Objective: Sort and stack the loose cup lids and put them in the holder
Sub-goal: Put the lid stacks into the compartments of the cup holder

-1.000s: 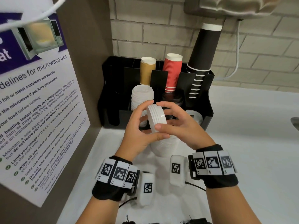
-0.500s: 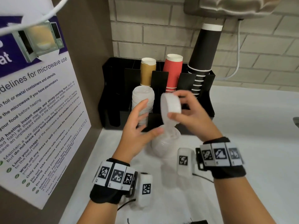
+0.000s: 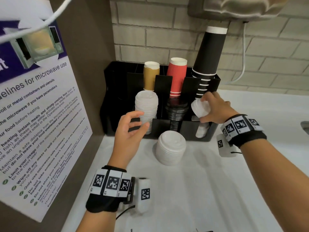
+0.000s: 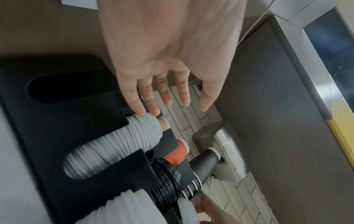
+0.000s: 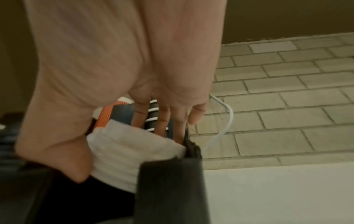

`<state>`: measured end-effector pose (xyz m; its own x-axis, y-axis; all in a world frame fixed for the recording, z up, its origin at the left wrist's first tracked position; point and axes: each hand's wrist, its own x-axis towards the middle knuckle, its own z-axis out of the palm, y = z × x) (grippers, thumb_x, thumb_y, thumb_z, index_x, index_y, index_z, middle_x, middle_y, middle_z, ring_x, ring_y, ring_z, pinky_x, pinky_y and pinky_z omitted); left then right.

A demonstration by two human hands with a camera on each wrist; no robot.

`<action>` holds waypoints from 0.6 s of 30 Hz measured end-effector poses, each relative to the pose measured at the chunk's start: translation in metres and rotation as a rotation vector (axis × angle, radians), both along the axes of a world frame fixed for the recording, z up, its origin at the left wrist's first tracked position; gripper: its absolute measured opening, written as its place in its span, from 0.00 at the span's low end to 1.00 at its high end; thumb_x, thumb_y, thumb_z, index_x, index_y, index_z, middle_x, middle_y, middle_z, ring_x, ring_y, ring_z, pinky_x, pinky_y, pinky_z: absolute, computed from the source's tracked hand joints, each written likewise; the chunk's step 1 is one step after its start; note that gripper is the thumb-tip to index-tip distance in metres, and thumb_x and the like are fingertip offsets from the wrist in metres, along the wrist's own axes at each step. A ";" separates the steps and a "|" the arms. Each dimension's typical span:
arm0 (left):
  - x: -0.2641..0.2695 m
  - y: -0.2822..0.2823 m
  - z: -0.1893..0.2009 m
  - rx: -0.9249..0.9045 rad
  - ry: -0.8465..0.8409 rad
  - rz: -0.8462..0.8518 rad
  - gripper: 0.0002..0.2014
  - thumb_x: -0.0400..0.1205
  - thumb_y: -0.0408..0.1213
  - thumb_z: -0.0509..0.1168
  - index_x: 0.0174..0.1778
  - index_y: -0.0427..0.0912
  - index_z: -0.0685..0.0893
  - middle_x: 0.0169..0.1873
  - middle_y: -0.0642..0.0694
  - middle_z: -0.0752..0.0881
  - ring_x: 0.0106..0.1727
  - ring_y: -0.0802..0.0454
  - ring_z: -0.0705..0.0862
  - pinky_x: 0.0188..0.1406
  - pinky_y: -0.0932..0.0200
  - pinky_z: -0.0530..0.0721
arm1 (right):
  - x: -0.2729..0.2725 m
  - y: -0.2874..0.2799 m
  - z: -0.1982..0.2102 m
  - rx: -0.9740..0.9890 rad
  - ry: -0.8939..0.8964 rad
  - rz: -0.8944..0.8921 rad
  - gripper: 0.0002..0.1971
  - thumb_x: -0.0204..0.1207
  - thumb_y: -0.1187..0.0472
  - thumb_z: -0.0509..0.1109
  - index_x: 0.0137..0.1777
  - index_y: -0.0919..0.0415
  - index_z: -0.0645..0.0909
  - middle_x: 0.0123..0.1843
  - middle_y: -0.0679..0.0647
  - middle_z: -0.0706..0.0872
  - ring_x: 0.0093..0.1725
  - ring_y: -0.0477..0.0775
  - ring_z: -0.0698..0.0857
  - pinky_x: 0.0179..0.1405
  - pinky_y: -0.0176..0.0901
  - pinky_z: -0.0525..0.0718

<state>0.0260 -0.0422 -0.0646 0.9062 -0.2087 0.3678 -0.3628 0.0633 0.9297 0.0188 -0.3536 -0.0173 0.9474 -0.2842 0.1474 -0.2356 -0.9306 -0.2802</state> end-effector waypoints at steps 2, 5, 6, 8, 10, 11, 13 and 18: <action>0.000 -0.001 0.000 0.004 0.005 0.006 0.14 0.80 0.30 0.70 0.57 0.52 0.81 0.64 0.44 0.80 0.53 0.61 0.84 0.45 0.79 0.78 | 0.002 0.003 -0.002 -0.131 0.081 0.027 0.37 0.56 0.55 0.82 0.64 0.52 0.67 0.62 0.52 0.67 0.52 0.58 0.73 0.57 0.51 0.63; -0.001 -0.001 0.000 0.010 0.014 0.009 0.14 0.80 0.30 0.70 0.58 0.50 0.82 0.64 0.44 0.80 0.55 0.59 0.84 0.45 0.80 0.78 | 0.005 0.007 -0.004 -0.299 0.198 0.059 0.39 0.58 0.53 0.82 0.68 0.52 0.66 0.65 0.53 0.66 0.53 0.57 0.73 0.62 0.54 0.66; -0.001 -0.001 0.000 0.011 0.015 0.009 0.14 0.80 0.30 0.70 0.58 0.50 0.82 0.64 0.45 0.80 0.55 0.58 0.84 0.45 0.80 0.77 | 0.006 0.008 -0.005 -0.324 0.220 0.070 0.40 0.58 0.53 0.82 0.69 0.52 0.66 0.66 0.53 0.66 0.55 0.56 0.73 0.63 0.55 0.66; -0.001 0.000 0.000 0.008 0.019 0.009 0.14 0.80 0.30 0.70 0.58 0.49 0.82 0.64 0.45 0.80 0.55 0.58 0.84 0.45 0.80 0.77 | 0.007 0.009 -0.007 -0.368 0.247 0.094 0.40 0.59 0.51 0.81 0.70 0.51 0.66 0.66 0.53 0.68 0.56 0.56 0.74 0.64 0.55 0.66; -0.001 0.001 0.001 0.006 0.018 0.009 0.13 0.80 0.30 0.70 0.58 0.49 0.82 0.64 0.44 0.80 0.54 0.60 0.84 0.45 0.81 0.77 | 0.007 0.010 -0.008 -0.444 0.295 0.110 0.40 0.60 0.49 0.80 0.71 0.49 0.64 0.67 0.52 0.68 0.59 0.57 0.75 0.65 0.57 0.66; -0.001 0.001 0.002 0.008 0.015 0.011 0.13 0.80 0.30 0.70 0.57 0.50 0.82 0.64 0.44 0.80 0.54 0.60 0.84 0.45 0.81 0.77 | 0.007 0.011 -0.009 -0.496 0.331 0.113 0.41 0.61 0.48 0.79 0.73 0.49 0.63 0.68 0.52 0.68 0.60 0.57 0.75 0.66 0.58 0.66; -0.002 0.001 0.002 0.013 0.011 0.017 0.13 0.80 0.29 0.70 0.58 0.49 0.82 0.64 0.43 0.81 0.55 0.58 0.84 0.45 0.81 0.77 | 0.007 0.013 -0.012 -0.584 0.388 0.107 0.42 0.63 0.45 0.76 0.76 0.49 0.60 0.69 0.51 0.67 0.62 0.56 0.75 0.66 0.60 0.66; -0.002 0.001 0.002 0.024 0.007 0.029 0.13 0.80 0.29 0.69 0.59 0.46 0.82 0.64 0.42 0.81 0.55 0.57 0.84 0.45 0.82 0.75 | -0.001 0.013 -0.019 -0.609 0.332 0.078 0.38 0.64 0.45 0.76 0.74 0.46 0.64 0.64 0.48 0.73 0.64 0.55 0.73 0.63 0.62 0.66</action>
<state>0.0240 -0.0412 -0.0629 0.9143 -0.1913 0.3569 -0.3578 0.0309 0.9333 0.0180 -0.3404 -0.0358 0.9841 -0.1723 -0.0419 -0.1448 -0.9170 0.3717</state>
